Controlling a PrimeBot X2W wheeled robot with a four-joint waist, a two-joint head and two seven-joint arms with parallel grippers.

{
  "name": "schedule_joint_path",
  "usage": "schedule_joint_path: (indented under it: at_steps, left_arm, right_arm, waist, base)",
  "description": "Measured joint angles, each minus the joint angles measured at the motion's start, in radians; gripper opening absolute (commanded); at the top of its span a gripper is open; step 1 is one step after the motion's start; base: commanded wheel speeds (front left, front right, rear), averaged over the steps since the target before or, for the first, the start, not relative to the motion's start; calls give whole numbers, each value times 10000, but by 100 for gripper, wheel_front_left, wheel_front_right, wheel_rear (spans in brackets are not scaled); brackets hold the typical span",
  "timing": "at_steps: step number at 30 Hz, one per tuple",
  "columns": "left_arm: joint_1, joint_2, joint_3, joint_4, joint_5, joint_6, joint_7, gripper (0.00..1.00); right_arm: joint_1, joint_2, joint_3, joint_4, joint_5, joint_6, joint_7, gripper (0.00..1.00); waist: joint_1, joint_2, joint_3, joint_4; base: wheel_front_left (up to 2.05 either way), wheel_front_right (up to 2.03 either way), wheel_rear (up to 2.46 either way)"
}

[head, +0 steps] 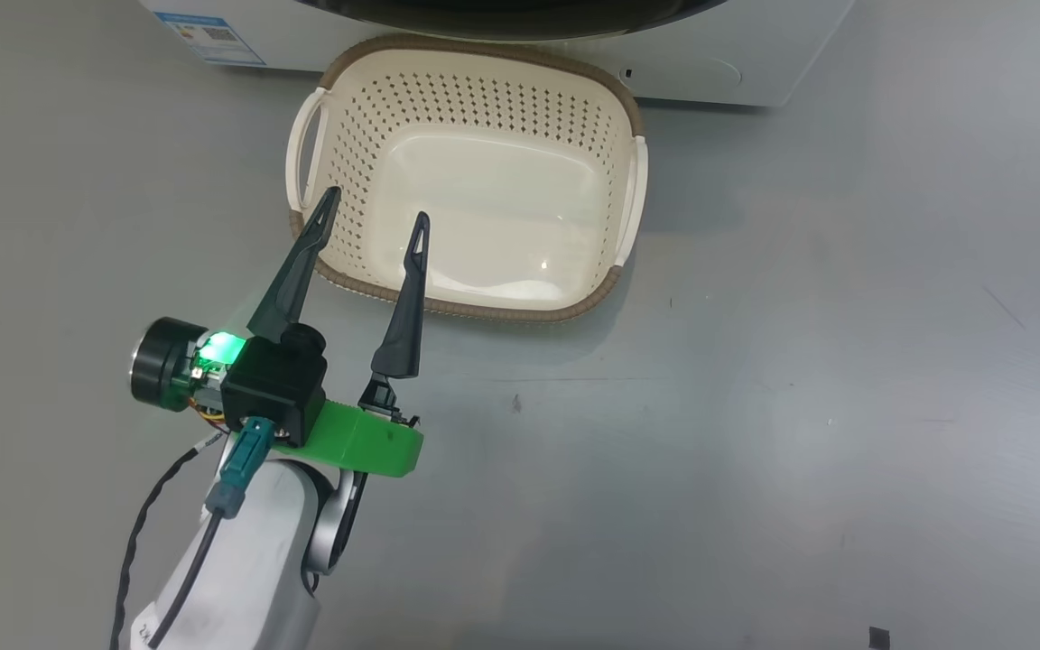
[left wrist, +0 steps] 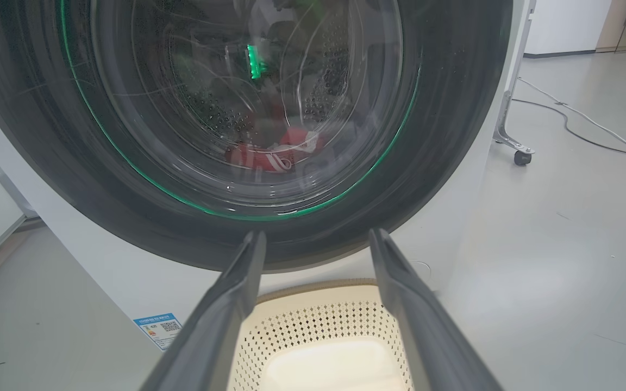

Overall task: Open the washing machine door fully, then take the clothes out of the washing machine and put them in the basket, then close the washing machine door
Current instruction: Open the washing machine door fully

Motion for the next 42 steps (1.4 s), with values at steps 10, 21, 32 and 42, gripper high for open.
schedule_joint_path:
  at_steps: [10,21,32,42]
  left_arm:
    - [-66,-50,-173,-2,0,-69,0,100]
    - [-251,-105,-309,-121,0,-69,0,100]
    - [-298,-132,-395,-199,0,-69,0,100]
    - [-335,-144,-424,-198,4,-65,0,100]
  right_arm:
    - [-1086,-314,395,522,-219,-282,487,0]
    - [-2055,-422,769,1012,-357,-543,917,0]
    - [-2619,-408,938,1544,-339,-545,1241,0]
    - [-2881,-497,982,1944,-261,-545,1634,0]
  waist:
    - [0,0,241,440]
    - [0,0,555,810]
    - [-1,0,679,928]
    - [-1,0,699,972]
  base:
    - [0,0,0]
    - [0,0,0]
    - [0,0,0]
    - [0,0,0]
